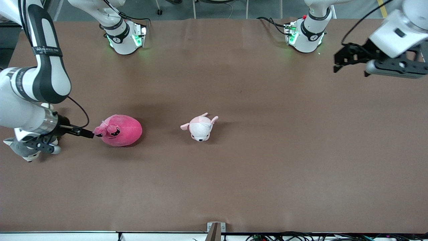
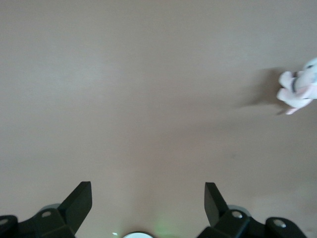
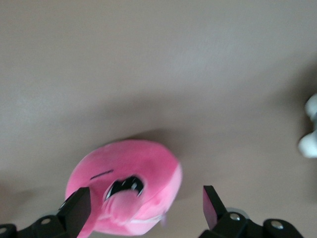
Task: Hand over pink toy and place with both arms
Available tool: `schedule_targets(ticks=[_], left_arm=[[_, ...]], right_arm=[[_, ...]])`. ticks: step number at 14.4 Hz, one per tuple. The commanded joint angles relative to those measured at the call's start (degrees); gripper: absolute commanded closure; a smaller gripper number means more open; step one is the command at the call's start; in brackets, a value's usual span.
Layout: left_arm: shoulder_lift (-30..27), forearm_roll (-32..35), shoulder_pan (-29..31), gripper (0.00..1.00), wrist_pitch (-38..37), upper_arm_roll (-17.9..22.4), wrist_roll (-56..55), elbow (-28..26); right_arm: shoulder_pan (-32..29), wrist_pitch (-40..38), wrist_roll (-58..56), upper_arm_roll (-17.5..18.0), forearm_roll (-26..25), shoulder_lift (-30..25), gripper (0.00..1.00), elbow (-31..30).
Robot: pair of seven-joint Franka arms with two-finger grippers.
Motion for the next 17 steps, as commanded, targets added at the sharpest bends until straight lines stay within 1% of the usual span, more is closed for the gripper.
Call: schedule_targets(ticks=[1,2,3,6,8,14,17], left_arm=[[0.3,2.3,4.1,0.00,1.9,-0.7,5.8,-0.7],[1.3,2.3,5.8,0.00,2.6,-0.7,6.9,-0.6],[2.0,2.3,6.5,0.00,3.0,-0.7,7.3,-0.5],[3.6,1.8,9.0,0.00,3.4,-0.6,7.3,0.0],[3.7,2.2,9.7,0.00,3.4,-0.4,6.7,0.3],[4.3,4.1,9.3,0.00,6.1,-0.4,6.3,1.2],[4.3,3.9,9.6,0.00,8.0,-0.5,6.3,1.0]], right_arm=[[-0.6,-0.9,-3.5,1.1,-3.7,-0.6,0.00,2.5],[-1.0,-1.6,-3.8,1.1,-3.8,-0.7,0.00,3.0],[-1.1,-4.3,-4.5,1.1,-3.8,-0.9,0.00,5.1],[-1.3,-16.8,-5.5,1.1,-4.7,-0.6,0.00,15.7],[-1.3,-20.3,-5.5,1.1,-5.8,-0.6,0.00,18.9],[-1.1,-20.4,-4.9,1.1,-5.9,-0.6,0.00,19.3],[-1.5,-20.7,-5.2,1.2,-4.8,-0.6,0.00,19.6]])
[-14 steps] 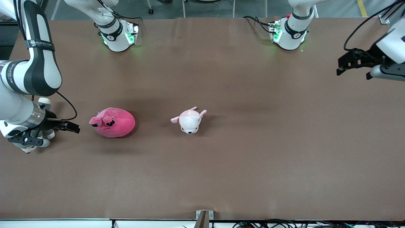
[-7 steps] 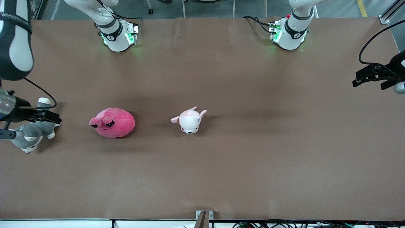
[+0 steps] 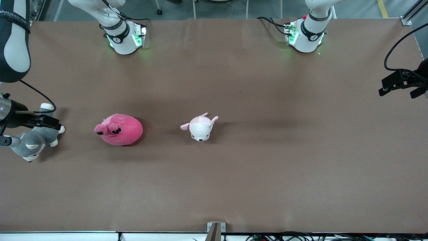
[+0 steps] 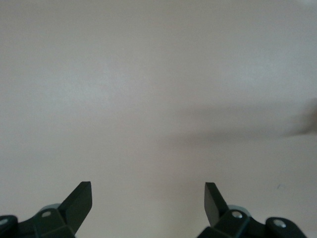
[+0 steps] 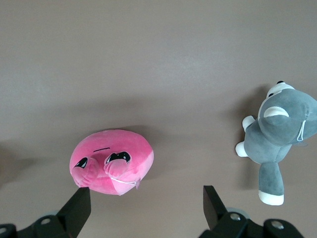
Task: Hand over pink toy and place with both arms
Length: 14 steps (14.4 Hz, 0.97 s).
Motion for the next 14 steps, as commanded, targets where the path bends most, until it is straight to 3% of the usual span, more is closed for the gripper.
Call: schedule_targets(ticks=[1,8,14], left_arm=[[0.1,1.3,0.2,0.00,0.8,-0.3,-0.2,0.5],[0.2,1.4,0.2,0.00,1.0,-0.2,-0.2,0.4],[0.2,2.2,-0.1,0.00,1.0,-0.4,-0.2,0.4]], right_arm=[[-0.6,-0.9,-0.1,0.9,-0.2,-0.1,0.00,0.5],[-0.4,-10.4,-0.3,1.3,-0.3,-6.2,0.00,-0.5],[-0.6,-5.8,-0.4,1.2,-0.6,-17.5,0.00,-13.1]])
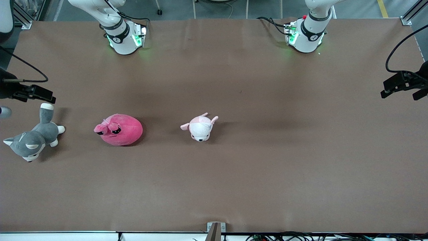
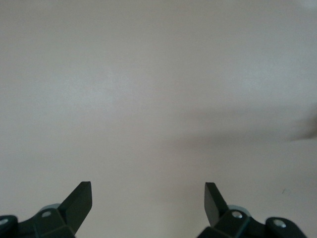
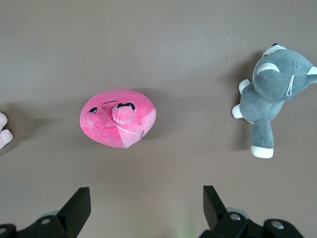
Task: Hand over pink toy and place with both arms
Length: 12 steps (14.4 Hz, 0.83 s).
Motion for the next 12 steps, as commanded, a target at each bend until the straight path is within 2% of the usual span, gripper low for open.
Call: schedule_targets(ticks=[1,8,9,12], left_arm=[[0.0,1.4,-0.1,0.00,0.3,-0.5,-0.2,0.4],[0.1,1.5,-1.8,0.00,0.3,0.1,-0.2,0.3],[0.1,1.9,-3.9,0.00,0.3,1.9,-0.2,0.3],[0.0,2.4,-13.8,0.00,0.3,11.3,-0.3,0.3]], right_arm=[[-0.6,2.6,-0.4,0.6,-0.8,-6.6,0.00,-7.3],[-0.6,0.9,-0.5,0.7,-0.6,-10.8,0.00,-7.1],[-0.5,0.9,-0.5,0.7,-0.4,-11.0,0.00,-7.1],[-0.5,0.9,-0.6,0.6,-0.3,-11.1,0.00,-7.0]])
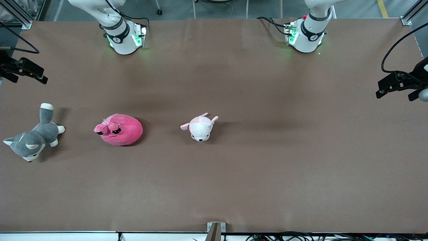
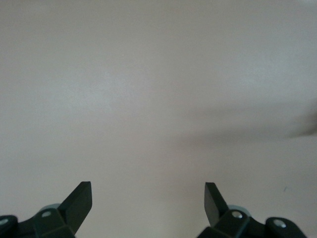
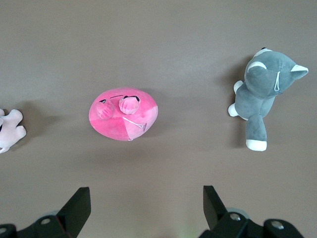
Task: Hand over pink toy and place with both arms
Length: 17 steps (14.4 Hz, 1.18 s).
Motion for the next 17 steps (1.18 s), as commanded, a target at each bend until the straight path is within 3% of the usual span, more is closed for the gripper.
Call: schedule_targets(ticks=[1,4,17], left_arm=[[0.0,1.5,-7.5,0.00,0.1,6.9,-0.3,0.3],[-0.1,1.5,-11.2,0.00,0.0,10.8,-0.3,0.3],[-0.4,1.5,-11.8,0.00,-0.1,11.0,-0.2,0.5]], right_arm=[[-0.4,0.4,-0.5,0.5,-0.3,-1.8,0.00,-2.0],[-0.1,-0.3,-0.6,0.8,-0.4,-2.1,0.00,-2.0],[0.2,-0.1,-2.7,0.7,-0.9,-2.1,0.00,-1.8]])
